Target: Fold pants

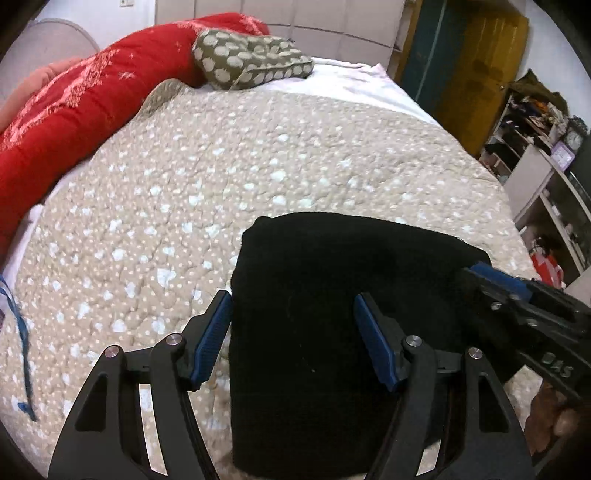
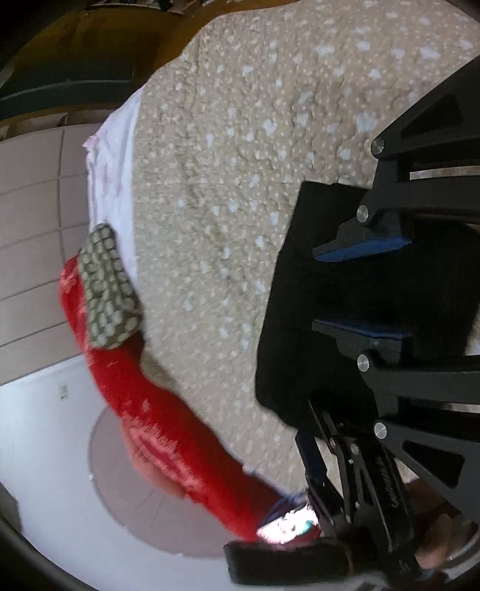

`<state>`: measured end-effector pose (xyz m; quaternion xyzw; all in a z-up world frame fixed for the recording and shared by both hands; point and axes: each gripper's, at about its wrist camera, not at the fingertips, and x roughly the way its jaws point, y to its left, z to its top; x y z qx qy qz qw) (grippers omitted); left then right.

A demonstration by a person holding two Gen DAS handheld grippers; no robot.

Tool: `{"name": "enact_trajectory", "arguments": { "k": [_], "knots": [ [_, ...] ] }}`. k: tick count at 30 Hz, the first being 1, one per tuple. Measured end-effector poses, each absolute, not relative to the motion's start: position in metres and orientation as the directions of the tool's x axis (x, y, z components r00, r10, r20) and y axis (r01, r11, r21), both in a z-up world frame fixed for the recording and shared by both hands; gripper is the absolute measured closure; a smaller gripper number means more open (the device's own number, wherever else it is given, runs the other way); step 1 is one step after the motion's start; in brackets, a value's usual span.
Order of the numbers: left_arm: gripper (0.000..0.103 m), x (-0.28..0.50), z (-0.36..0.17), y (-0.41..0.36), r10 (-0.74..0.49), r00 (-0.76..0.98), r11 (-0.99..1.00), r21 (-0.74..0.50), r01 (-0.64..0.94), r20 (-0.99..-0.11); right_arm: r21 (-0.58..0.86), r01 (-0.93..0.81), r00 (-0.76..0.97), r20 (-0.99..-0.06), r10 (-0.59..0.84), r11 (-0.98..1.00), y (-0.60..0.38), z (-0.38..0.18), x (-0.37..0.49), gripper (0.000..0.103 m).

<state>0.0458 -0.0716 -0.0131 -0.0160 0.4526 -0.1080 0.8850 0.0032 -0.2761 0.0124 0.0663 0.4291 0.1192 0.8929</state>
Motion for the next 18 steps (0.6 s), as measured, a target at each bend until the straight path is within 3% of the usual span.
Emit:
{"name": "enact_trajectory", "arguments": {
  "k": [2, 8, 18],
  "knots": [
    [0.025, 0.050, -0.017, -0.068, -0.214, 0.567, 0.976, -0.145, 0.164, -0.795, 0.212, -0.127, 0.571, -0.783, 0.246, 0.969, -0.276, -0.004, 0.017, 0.073],
    [0.024, 0.051, -0.017, -0.068, -0.210, 0.567, 0.977, -0.152, 0.149, -0.796, 0.141, -0.148, 0.566, -0.800, 0.201, 0.979, -0.268, -0.003, 0.025, 0.073],
    [0.024, 0.049, -0.018, -0.068, -0.207, 0.572, 0.978, -0.153, 0.141, -0.794, 0.096, -0.214, 0.567, -0.798, 0.204, 0.972, -0.264, 0.020, -0.047, 0.072]
  ]
}}
